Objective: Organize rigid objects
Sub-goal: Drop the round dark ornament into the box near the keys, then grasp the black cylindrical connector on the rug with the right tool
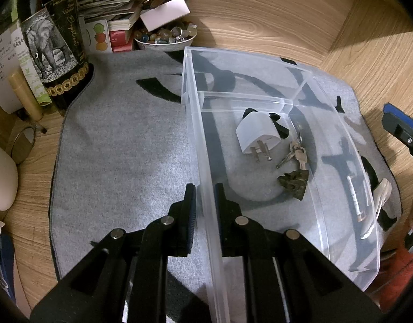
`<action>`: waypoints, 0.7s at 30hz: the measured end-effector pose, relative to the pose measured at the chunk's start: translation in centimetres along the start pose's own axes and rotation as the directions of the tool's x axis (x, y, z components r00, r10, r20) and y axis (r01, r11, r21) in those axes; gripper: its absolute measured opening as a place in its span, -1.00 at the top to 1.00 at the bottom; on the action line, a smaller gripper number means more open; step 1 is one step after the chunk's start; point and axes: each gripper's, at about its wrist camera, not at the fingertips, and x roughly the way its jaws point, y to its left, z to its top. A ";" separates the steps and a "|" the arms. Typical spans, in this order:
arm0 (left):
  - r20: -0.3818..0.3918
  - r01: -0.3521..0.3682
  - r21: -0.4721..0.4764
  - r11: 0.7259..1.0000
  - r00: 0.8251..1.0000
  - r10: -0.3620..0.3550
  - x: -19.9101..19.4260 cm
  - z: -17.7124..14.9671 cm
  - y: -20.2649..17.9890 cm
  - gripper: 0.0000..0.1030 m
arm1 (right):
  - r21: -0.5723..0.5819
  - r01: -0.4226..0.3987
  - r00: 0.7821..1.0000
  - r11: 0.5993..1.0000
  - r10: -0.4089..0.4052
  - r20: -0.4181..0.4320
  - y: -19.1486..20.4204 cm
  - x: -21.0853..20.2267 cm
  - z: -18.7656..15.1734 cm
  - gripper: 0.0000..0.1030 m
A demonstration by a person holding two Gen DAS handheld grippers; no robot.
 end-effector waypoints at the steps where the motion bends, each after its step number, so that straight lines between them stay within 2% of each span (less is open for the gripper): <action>1: 0.000 0.000 0.001 1.000 1.000 0.000 0.0 0.0 0.0 0.78 | 0.008 0.016 1.000 1.000 -0.016 0.001 -0.7 -0.2 -0.3 0.09; 6: 0.001 0.001 0.000 1.000 1.000 -0.001 0.0 0.0 0.0 0.78 | 0.060 0.101 0.994 0.993 -0.098 -0.058 -3.9 0.2 -2.3 0.08; 11: 0.002 0.002 0.000 1.000 1.000 -0.002 0.0 0.1 0.0 0.78 | 0.081 0.154 0.977 0.985 -0.139 -0.162 -6.1 2.3 -4.9 0.08; 14: 0.002 0.003 -0.001 1.000 1.000 -0.003 0.0 0.1 -0.1 0.78 | 0.086 0.167 0.964 0.982 -0.144 -0.222 -7.0 3.3 -6.2 0.08; 19: 0.002 0.003 -0.002 1.000 1.000 -0.003 0.0 0.1 -0.1 0.78 | 0.077 0.140 0.942 0.987 -0.109 -0.317 -7.4 4.7 -8.0 0.09; 21: 0.002 0.004 -0.003 1.000 1.000 -0.004 0.0 0.1 -0.1 0.78 | 0.071 0.132 0.937 0.989 -0.101 -0.334 -7.4 5.2 -8.2 0.20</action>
